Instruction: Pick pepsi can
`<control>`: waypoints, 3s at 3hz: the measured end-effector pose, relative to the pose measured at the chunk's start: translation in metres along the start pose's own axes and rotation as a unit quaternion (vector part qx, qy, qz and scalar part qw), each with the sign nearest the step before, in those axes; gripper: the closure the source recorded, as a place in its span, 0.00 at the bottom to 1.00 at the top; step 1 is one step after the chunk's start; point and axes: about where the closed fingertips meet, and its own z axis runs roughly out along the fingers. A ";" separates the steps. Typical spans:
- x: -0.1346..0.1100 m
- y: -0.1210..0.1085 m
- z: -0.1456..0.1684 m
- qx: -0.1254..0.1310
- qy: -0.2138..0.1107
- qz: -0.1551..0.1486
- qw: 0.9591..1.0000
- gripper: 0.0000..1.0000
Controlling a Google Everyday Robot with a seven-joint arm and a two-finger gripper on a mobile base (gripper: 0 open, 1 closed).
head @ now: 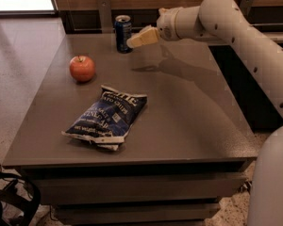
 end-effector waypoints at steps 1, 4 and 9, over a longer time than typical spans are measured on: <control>0.001 -0.002 0.032 -0.012 -0.027 0.026 0.999 0.00; -0.005 0.009 0.080 -0.027 -0.083 0.067 0.994 0.01; -0.007 0.019 0.092 -0.006 -0.110 0.068 0.992 1.00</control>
Offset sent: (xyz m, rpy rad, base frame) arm 0.0434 0.0448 -0.0118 0.1826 0.0216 0.0228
